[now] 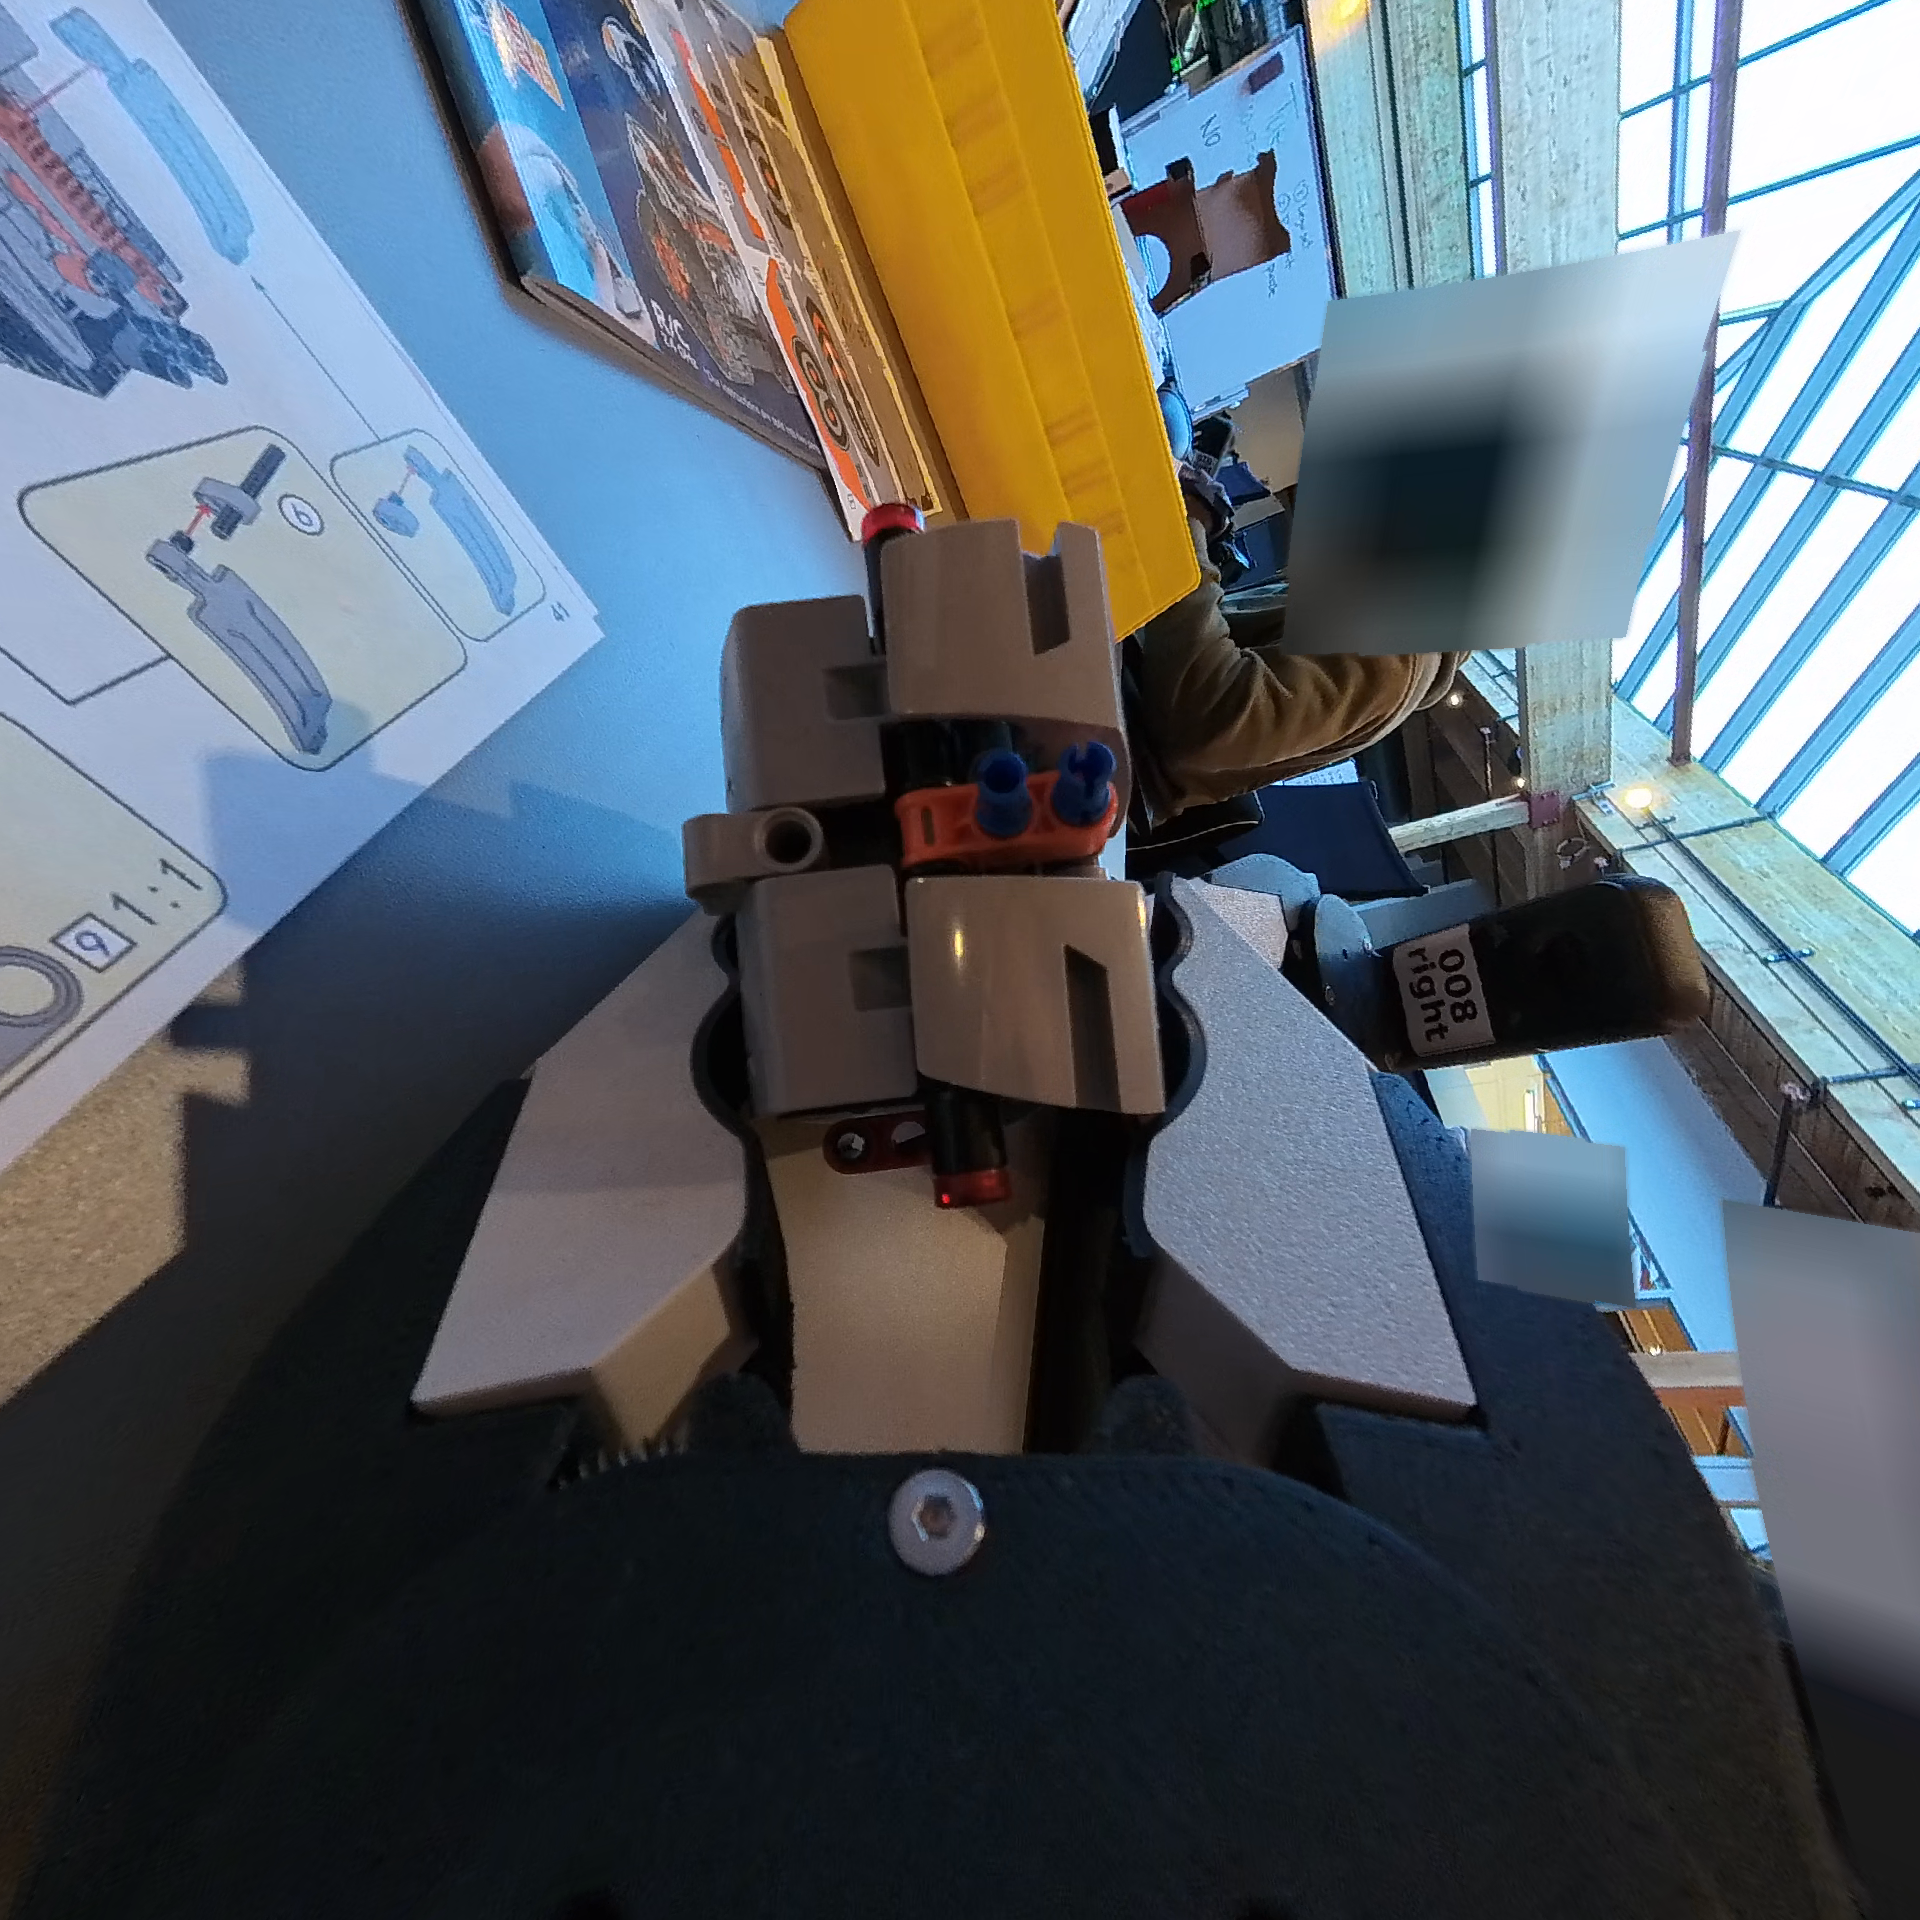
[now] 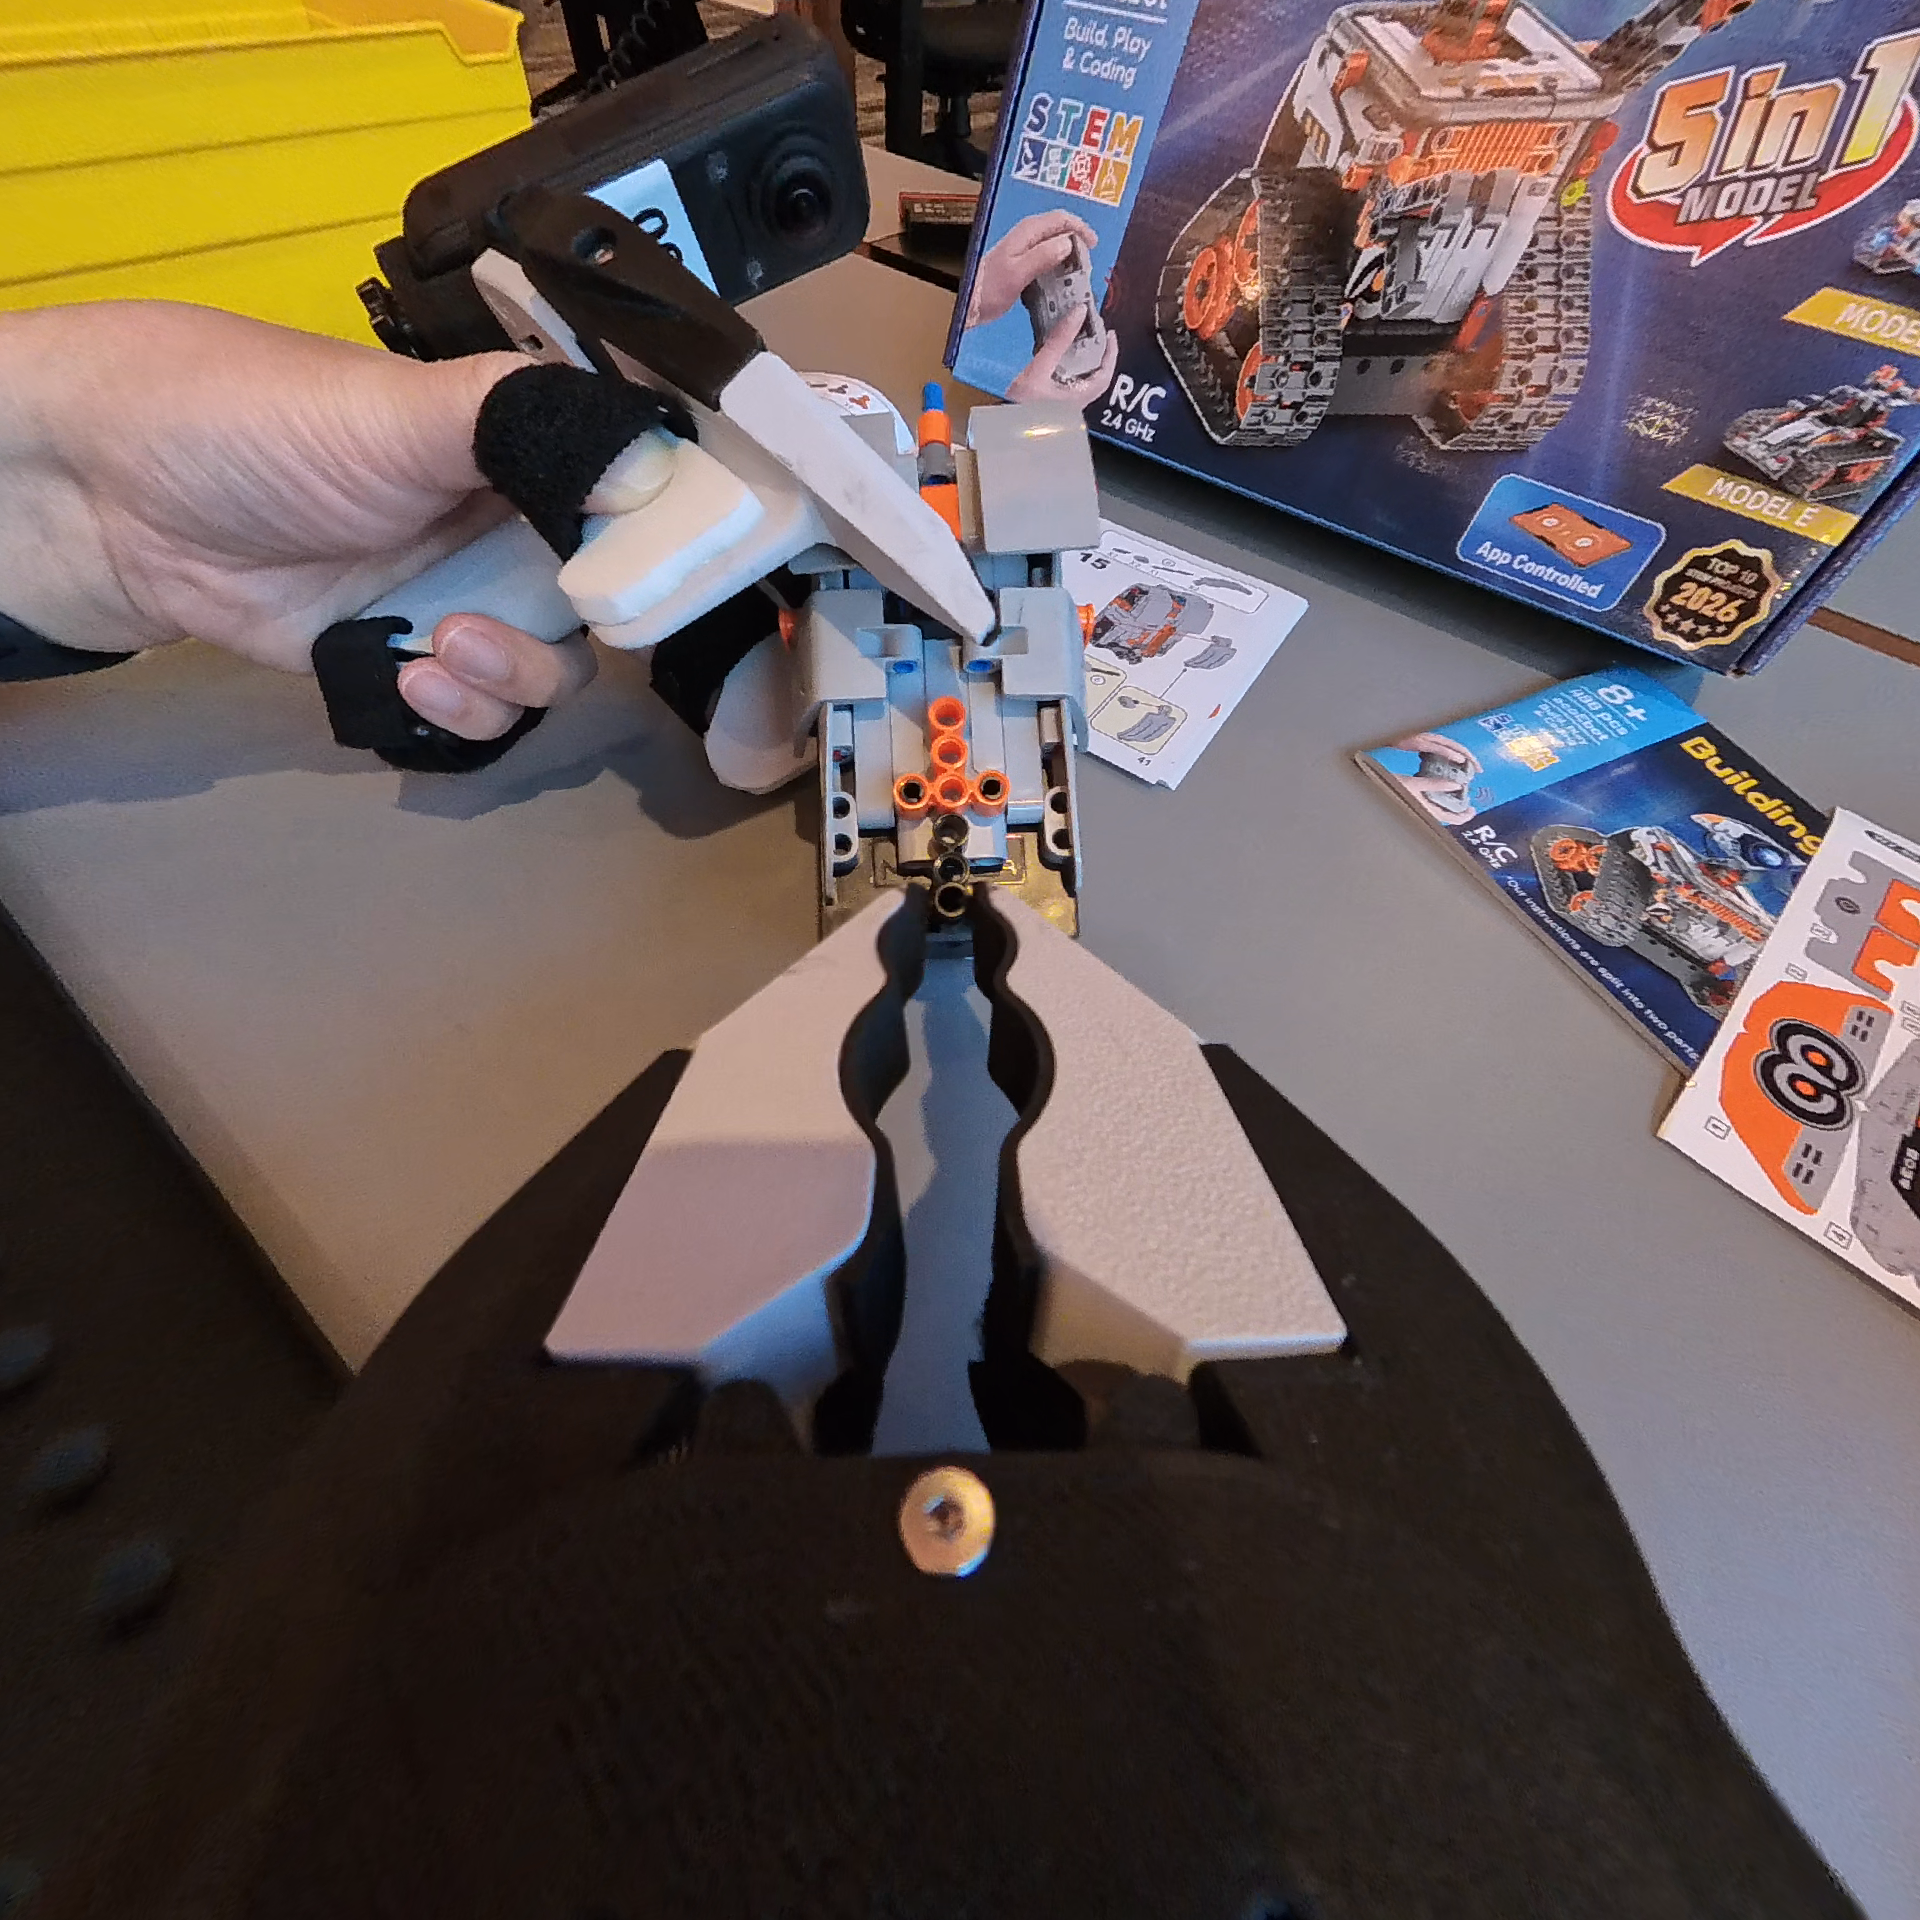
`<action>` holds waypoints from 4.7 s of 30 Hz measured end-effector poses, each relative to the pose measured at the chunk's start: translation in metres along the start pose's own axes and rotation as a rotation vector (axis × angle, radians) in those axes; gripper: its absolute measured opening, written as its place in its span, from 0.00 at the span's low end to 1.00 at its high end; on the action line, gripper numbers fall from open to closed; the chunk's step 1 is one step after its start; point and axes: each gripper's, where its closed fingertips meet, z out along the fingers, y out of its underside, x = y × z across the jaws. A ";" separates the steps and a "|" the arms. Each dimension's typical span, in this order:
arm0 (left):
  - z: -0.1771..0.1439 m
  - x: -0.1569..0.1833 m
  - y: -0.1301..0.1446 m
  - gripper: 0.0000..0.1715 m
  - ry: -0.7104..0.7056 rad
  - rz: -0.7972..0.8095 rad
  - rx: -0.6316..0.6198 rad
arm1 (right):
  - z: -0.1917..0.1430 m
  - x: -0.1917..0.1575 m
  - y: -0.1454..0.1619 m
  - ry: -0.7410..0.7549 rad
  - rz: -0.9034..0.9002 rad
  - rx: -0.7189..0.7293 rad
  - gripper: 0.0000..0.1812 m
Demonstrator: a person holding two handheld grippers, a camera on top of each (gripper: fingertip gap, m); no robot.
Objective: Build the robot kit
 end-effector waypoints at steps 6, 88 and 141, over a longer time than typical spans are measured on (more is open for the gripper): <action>0.000 0.000 0.001 0.43 0.002 -0.003 -0.002 | -0.001 0.001 -0.001 0.001 0.007 0.006 0.02; 0.054 0.021 0.000 0.43 -0.262 0.953 -0.128 | -0.042 0.067 0.003 0.244 0.156 0.095 0.18; 0.182 0.043 -0.021 0.44 -0.054 0.991 -0.168 | -0.147 0.120 -0.042 0.585 0.256 0.617 0.15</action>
